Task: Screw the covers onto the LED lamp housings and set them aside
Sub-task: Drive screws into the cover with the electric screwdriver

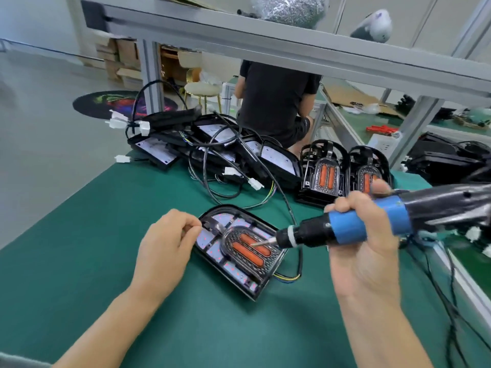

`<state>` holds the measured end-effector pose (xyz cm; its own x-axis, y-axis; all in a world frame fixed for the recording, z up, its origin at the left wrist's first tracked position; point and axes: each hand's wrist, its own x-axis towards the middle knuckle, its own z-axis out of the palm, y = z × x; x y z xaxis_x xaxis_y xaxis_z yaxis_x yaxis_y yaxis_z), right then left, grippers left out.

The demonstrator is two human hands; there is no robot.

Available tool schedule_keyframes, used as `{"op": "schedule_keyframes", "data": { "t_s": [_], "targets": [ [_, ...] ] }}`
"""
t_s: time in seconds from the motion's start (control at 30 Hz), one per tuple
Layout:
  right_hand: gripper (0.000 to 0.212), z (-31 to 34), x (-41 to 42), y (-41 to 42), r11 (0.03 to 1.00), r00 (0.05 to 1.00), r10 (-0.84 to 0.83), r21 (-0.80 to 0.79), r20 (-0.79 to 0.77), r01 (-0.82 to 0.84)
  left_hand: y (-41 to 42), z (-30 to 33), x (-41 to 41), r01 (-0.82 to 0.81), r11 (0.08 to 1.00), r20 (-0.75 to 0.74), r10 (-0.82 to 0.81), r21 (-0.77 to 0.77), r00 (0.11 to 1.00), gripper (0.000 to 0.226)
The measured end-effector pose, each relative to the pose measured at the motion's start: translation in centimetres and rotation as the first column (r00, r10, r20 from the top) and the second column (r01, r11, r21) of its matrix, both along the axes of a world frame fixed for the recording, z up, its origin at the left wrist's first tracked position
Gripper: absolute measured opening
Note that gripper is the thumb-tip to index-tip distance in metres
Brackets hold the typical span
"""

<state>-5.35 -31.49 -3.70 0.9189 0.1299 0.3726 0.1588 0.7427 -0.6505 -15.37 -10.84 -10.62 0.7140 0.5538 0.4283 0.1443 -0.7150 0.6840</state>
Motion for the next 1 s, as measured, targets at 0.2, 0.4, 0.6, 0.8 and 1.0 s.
{"op": "schedule_keyframes", "data": {
  "t_s": [0.2,0.4,0.6,0.8,1.0],
  "targets": [
    [0.035,-0.5,-1.1,5.5,0.993,0.999,0.047,-0.105,-0.020,-0.049,0.4,-1.6,-1.0,0.050,0.984,-0.128,-0.028,0.173,0.991,0.009],
    [0.035,-1.2,-1.3,7.9,0.975,1.000,-0.016,-0.223,0.025,0.021,0.7,-2.1,-0.3,0.082,0.982,-0.142,-0.057,0.171,0.988,0.009],
    [0.037,-2.0,-0.9,8.8,0.970,1.000,-0.021,-0.241,-0.003,0.020,0.9,-2.1,-0.1,0.074,0.979,-0.137,-0.049,0.189,0.989,0.012],
    [0.035,-2.6,-0.8,9.5,0.968,1.000,0.004,-0.252,-0.016,-0.008,1.0,-2.5,-0.1,0.069,0.983,-0.120,-0.049,0.172,0.992,0.013],
    [0.030,-2.9,-0.8,9.7,0.959,1.000,0.003,-0.283,0.007,-0.001,1.2,-2.8,0.0,0.084,0.984,-0.116,-0.066,0.159,0.991,0.012]
  ]
}}
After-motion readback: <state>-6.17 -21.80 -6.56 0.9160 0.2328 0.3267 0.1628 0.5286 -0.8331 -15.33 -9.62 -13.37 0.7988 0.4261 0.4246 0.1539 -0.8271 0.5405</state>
